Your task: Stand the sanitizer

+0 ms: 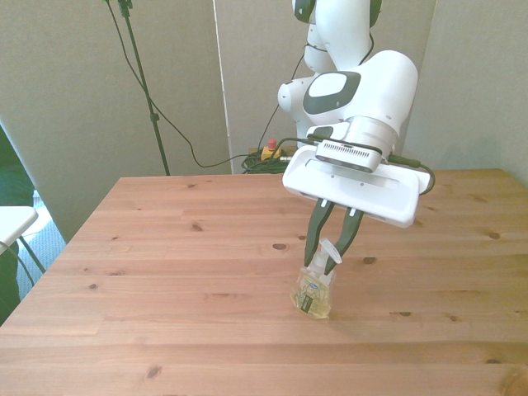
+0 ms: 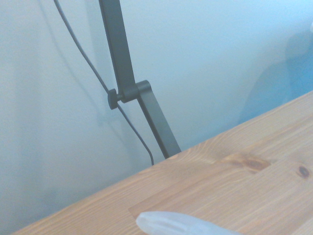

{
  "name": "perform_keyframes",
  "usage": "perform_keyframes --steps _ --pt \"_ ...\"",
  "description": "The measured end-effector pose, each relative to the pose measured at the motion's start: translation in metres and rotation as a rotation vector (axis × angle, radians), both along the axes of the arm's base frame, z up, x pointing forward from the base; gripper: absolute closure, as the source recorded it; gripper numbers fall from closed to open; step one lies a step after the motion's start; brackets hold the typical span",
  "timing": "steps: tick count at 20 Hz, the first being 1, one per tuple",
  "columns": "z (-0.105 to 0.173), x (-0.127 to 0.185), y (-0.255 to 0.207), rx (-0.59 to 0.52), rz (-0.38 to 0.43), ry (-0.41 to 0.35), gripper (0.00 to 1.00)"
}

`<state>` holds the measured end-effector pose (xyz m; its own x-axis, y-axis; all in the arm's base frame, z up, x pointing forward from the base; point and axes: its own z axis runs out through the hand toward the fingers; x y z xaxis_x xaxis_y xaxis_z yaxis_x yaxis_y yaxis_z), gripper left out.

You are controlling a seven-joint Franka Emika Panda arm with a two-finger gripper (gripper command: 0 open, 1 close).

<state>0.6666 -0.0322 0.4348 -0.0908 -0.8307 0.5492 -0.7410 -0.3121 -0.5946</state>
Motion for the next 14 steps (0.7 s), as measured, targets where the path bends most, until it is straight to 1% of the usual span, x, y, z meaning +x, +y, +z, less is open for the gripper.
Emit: perform_keyframes --steps 6,10,11,14 --pt "-0.003 -0.011 0.001 0.034 0.006 -0.063 1.0" --pt "-0.006 -0.026 -0.007 0.062 0.009 -0.073 1.0" --pt "-0.008 -0.029 -0.007 0.068 0.008 -0.07 0.0" --pt "-0.008 -0.033 -0.007 0.08 0.013 -0.069 0.0"
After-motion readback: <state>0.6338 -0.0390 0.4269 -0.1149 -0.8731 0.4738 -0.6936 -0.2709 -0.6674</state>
